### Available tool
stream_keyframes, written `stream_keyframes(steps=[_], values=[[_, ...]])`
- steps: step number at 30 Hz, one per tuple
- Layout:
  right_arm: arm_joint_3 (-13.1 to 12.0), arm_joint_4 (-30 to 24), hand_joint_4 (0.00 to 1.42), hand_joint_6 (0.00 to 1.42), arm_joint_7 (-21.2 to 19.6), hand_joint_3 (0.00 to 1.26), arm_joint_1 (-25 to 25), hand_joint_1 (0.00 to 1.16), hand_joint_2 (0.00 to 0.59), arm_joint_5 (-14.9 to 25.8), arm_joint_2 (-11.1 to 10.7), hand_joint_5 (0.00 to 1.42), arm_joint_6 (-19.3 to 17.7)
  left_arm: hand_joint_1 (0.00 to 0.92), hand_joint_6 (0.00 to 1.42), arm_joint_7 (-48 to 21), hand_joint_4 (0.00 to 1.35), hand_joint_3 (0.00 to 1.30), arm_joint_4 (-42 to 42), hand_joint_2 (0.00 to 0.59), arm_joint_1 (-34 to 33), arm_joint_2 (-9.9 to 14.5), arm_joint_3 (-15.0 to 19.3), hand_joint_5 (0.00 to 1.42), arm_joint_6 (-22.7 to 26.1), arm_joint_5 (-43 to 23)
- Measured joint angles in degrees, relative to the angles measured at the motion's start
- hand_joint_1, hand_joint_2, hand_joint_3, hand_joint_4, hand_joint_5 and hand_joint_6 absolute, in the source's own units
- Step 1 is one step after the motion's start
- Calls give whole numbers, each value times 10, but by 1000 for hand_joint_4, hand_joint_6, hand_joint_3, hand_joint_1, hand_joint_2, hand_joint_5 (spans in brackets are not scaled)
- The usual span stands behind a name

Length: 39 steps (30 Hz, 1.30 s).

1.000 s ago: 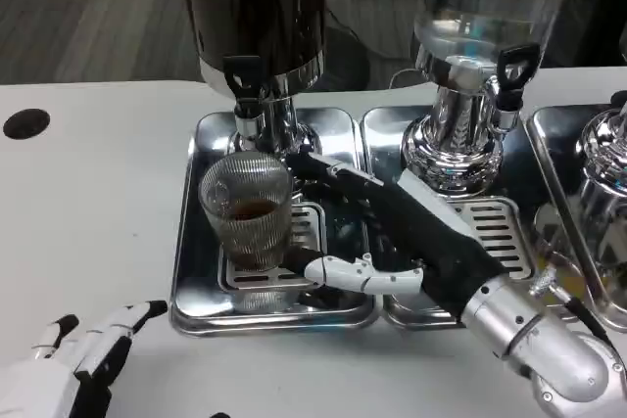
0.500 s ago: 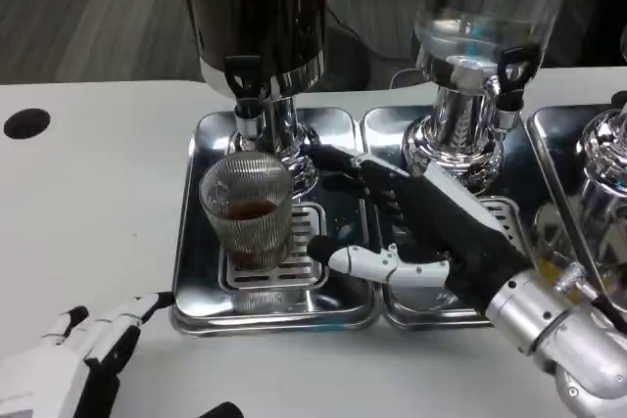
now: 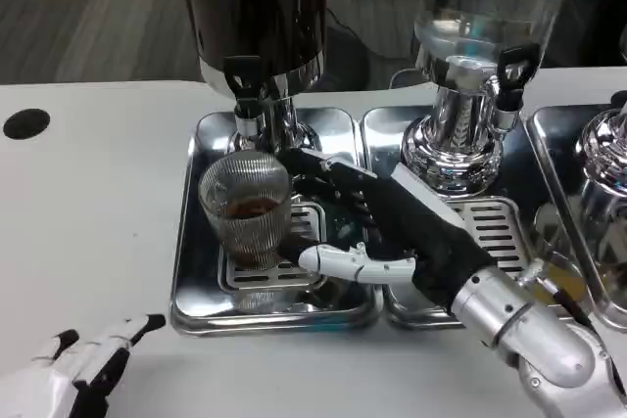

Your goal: Grasp the cup under the faucet to collect the drink, then remove the cup.

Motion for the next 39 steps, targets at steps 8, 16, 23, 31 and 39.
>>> stream_keyframes(steps=[8, 16, 23, 31, 39], values=[[1, 33, 123, 64, -5, 150, -14, 678, 169, -2, 6, 144, -14, 53, 95, 0, 154, 211, 4, 72, 11, 0, 4, 232, -8, 0], [-19, 37, 63, 26, -9, 132, -15, 678, 169, 1, -4, 87, -29, 53, 95, -20, 154, 217, 0, 72, -7, 0, -8, 231, 0, 3], [-36, 37, 0, 0, -12, 88, -14, 672, 166, 6, -5, 27, -36, 53, 95, -29, 154, 217, -5, 72, -18, 0, -15, 231, 12, 5], [-33, 46, 1, 3, -11, 88, -13, 668, 160, 7, -3, 45, -40, 53, 95, -30, 154, 217, -5, 72, -18, 0, -18, 231, 13, 5], [-23, 94, 9, 8, -16, 97, -24, 666, 164, -3, 12, 57, -48, 53, 95, -30, 154, 217, -5, 76, -6, 1, -17, 231, 11, 4]])
